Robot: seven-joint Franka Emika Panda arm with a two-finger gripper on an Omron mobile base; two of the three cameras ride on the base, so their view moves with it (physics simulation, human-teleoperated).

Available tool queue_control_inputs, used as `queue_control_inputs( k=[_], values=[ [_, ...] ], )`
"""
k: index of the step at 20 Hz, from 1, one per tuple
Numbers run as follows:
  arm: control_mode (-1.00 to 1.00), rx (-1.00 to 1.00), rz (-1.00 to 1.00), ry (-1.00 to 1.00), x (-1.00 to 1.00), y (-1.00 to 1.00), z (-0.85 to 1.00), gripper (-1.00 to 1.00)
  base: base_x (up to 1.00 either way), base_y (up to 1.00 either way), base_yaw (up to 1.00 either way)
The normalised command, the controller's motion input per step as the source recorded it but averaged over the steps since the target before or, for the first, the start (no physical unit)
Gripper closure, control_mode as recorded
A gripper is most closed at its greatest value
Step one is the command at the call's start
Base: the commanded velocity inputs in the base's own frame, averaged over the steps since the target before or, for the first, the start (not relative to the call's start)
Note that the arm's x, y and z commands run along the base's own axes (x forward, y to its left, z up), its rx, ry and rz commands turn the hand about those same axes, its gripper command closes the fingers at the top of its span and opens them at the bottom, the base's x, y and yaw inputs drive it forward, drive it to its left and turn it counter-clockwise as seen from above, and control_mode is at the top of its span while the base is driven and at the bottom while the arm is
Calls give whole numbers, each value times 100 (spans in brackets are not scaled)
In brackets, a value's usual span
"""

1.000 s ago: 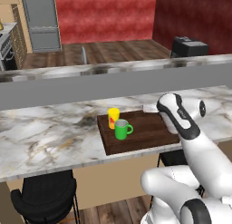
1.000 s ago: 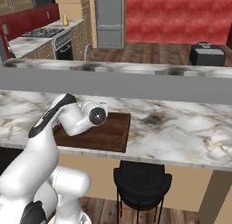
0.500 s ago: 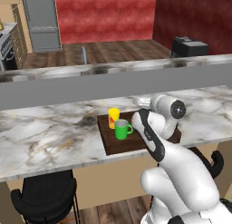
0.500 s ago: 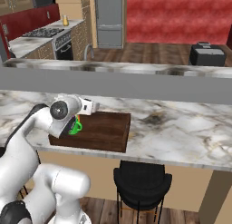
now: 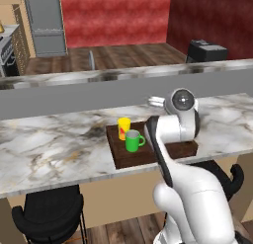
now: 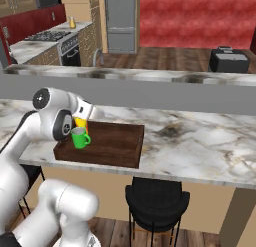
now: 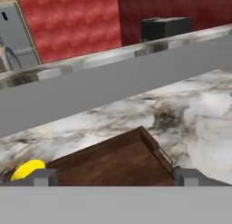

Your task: There is a tray on the dining counter. Grab the cup, mug, and pitcher and place them on the tray. The pitcher may be placed next to the tray if it cannot fit the tray.

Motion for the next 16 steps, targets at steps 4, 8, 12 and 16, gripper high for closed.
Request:
queue_control_inputs(
  k=[4,8,12,16],
  values=[
    [-100,0,-10,33,-24,-7,51,-100,0,0,0],
    [-100,0,0,21,-28,0,27,-100,0,0,0],
    [-100,0,12,5,-61,0,4,-100,0,0,0],
    [-100,0,18,0,-94,0,0,-100,0,0,0]
  ],
)
